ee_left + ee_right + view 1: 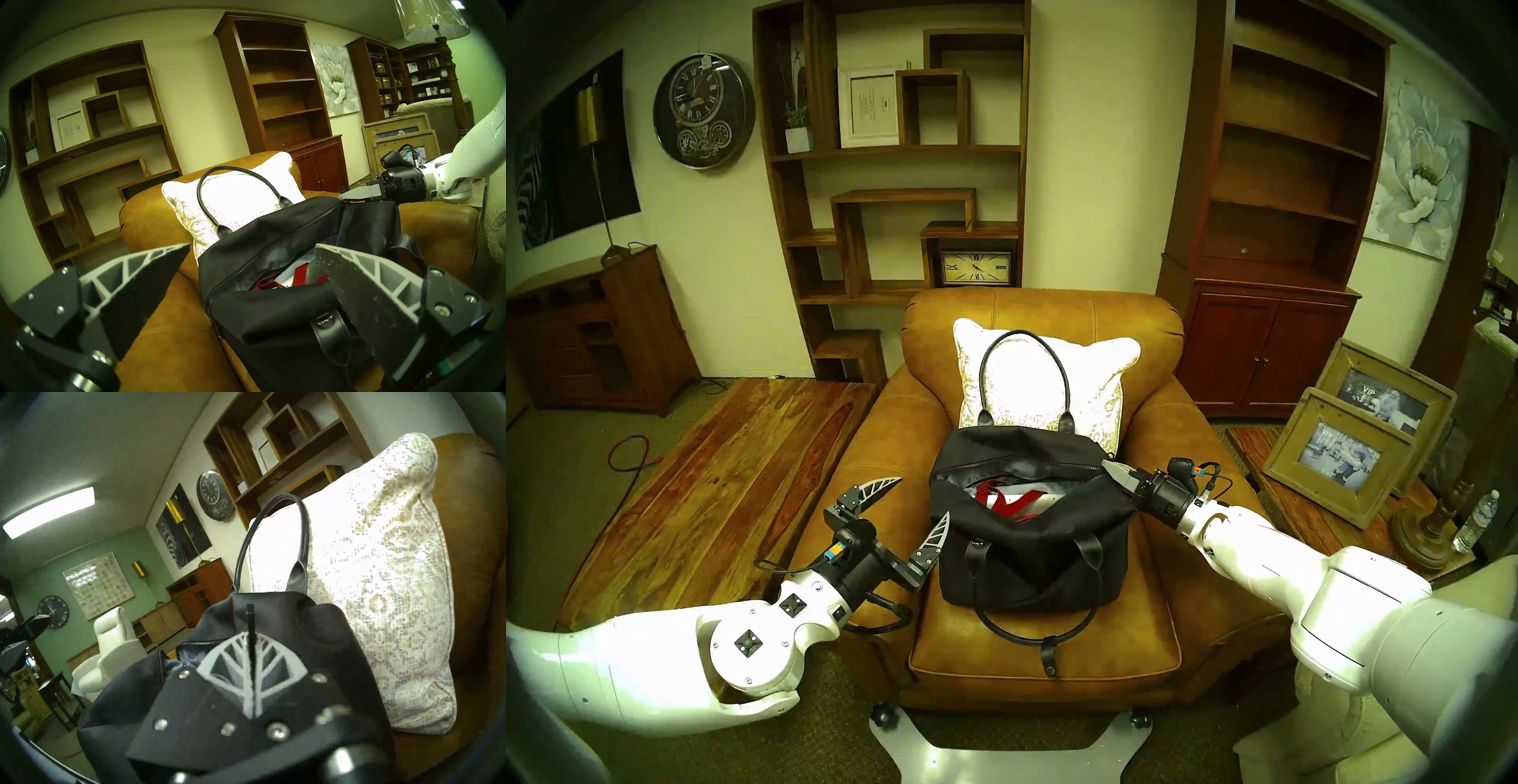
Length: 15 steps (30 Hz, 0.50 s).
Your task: Close a bag with a zipper
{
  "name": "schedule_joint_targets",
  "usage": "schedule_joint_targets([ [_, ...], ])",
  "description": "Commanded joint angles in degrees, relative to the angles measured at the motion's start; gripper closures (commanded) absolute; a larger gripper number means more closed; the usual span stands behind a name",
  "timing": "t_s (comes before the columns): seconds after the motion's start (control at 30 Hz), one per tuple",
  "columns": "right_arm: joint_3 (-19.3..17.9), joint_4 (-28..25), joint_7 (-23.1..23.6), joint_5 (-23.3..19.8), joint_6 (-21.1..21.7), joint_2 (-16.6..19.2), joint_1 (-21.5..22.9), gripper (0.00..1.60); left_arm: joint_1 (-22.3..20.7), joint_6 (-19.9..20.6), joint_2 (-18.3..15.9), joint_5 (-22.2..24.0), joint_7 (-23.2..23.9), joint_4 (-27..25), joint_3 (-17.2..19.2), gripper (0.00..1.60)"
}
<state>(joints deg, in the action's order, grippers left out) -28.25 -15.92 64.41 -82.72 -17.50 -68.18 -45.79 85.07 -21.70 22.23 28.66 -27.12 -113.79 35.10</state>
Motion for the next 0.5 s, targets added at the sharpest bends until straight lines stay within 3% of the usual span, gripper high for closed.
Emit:
schedule_joint_targets([
  [0.0, 1.26, -2.81, -1.21, 1.91, -0.47, -0.69, 3.09, 1.6, -0.3, -0.52, 0.08, -0.18, -0.16, -0.57, 0.33, 0.0],
  [0.47, 2.32, -9.65, -4.6, 4.35, 2.75, 1.66, 2.96, 1.6, -0.45, -0.49, 0.06, -0.17, -0.2, -0.55, 0.16, 0.0],
])
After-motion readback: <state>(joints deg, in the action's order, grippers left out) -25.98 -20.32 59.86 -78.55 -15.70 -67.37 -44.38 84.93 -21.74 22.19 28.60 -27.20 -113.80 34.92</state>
